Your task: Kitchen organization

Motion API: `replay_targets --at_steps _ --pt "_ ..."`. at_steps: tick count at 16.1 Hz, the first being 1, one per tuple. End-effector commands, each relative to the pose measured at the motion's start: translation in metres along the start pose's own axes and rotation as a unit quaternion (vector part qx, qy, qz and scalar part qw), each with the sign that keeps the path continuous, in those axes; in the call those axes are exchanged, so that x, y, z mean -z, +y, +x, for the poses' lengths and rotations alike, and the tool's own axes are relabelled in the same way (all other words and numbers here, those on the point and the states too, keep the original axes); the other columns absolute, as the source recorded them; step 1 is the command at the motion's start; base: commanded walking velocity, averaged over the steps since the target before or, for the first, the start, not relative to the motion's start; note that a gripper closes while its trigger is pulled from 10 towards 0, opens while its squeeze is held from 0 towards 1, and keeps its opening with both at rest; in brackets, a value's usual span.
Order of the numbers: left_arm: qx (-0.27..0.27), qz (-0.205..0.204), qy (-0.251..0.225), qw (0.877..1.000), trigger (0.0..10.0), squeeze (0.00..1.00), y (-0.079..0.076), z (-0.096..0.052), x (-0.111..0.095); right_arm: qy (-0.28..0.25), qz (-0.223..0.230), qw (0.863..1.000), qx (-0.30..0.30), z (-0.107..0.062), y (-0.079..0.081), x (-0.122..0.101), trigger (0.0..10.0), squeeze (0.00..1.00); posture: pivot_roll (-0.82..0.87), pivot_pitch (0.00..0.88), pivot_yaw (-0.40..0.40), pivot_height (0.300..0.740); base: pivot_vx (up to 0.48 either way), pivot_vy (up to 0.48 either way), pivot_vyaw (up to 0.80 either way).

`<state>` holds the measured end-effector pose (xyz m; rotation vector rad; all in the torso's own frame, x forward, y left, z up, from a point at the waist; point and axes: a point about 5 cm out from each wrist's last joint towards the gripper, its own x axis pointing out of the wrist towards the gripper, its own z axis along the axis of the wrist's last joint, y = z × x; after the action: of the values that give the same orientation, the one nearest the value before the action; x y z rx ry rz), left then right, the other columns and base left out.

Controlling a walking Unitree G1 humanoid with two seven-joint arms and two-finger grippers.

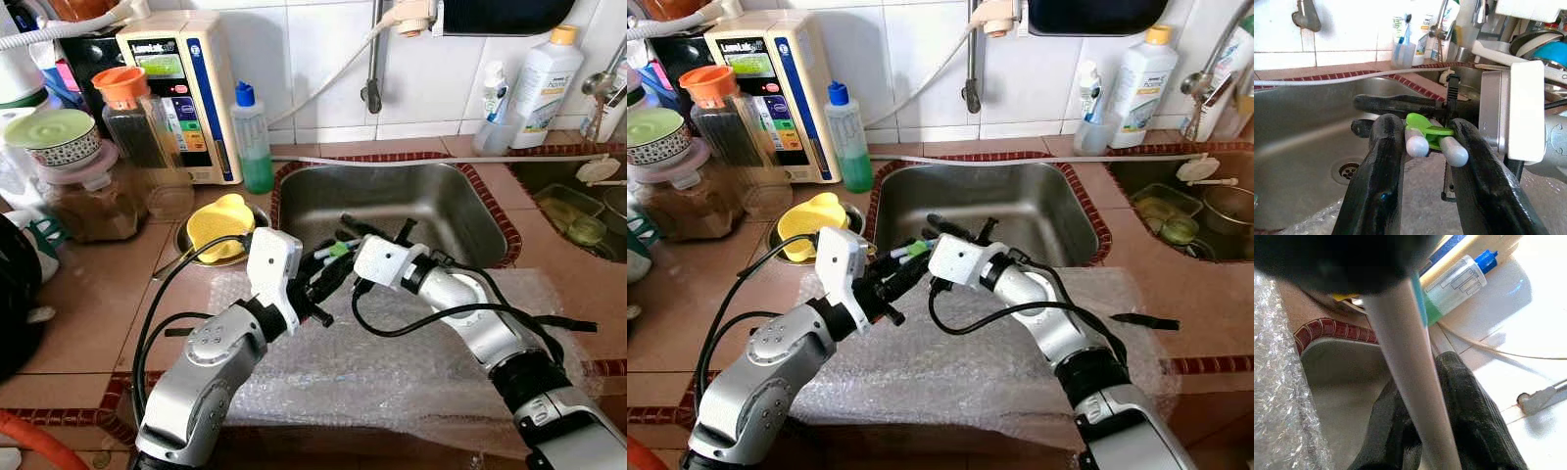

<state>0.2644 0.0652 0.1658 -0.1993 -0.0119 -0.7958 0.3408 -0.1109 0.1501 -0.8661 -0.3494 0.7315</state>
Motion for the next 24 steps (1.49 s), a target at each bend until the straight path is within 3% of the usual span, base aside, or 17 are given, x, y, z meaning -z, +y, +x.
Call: replay_targets --at_steps 1,2,3,12,19,24 --pt "0.008 0.015 -0.007 1.000 10.0 0.00 -0.002 0.003 -0.004 -0.011 -0.004 1.000 -0.007 0.002 0.002 -0.003 0.0 0.00 -0.26 0.024 0.112 0.740 0.000 0.000 0.00" --pt "0.007 0.012 -0.008 1.000 10.0 0.73 -0.001 0.002 -0.005 -0.011 -0.005 1.000 -0.006 0.002 0.002 -0.003 0.0 0.00 -0.25 0.024 0.114 0.740 0.000 0.000 0.00" --pt "0.003 0.010 -0.010 1.000 10.0 1.00 -0.001 0.002 -0.005 -0.010 -0.006 1.000 -0.005 0.002 0.001 -0.003 0.0 0.00 -0.25 0.024 0.114 0.740 0.000 0.000 0.00" --pt "-0.011 -0.002 -0.029 1.000 10.0 1.00 0.005 0.001 -0.009 -0.006 -0.012 1.000 0.000 0.001 0.003 -0.001 0.0 0.00 -0.26 0.023 0.120 0.740 0.000 0.000 0.00" --pt "-0.073 0.021 -0.044 0.996 10.0 1.00 0.022 -0.003 -0.011 0.021 -0.021 0.999 0.035 -0.003 -0.010 0.008 0.0 0.00 -0.25 0.022 0.116 0.740 0.000 0.000 0.00" --pt "-0.058 0.034 -0.034 0.997 10.0 1.00 0.022 -0.008 -0.006 0.068 -0.029 0.994 0.074 -0.011 -0.026 0.023 0.0 0.00 -0.25 0.026 0.116 0.740 0.000 0.000 0.00"
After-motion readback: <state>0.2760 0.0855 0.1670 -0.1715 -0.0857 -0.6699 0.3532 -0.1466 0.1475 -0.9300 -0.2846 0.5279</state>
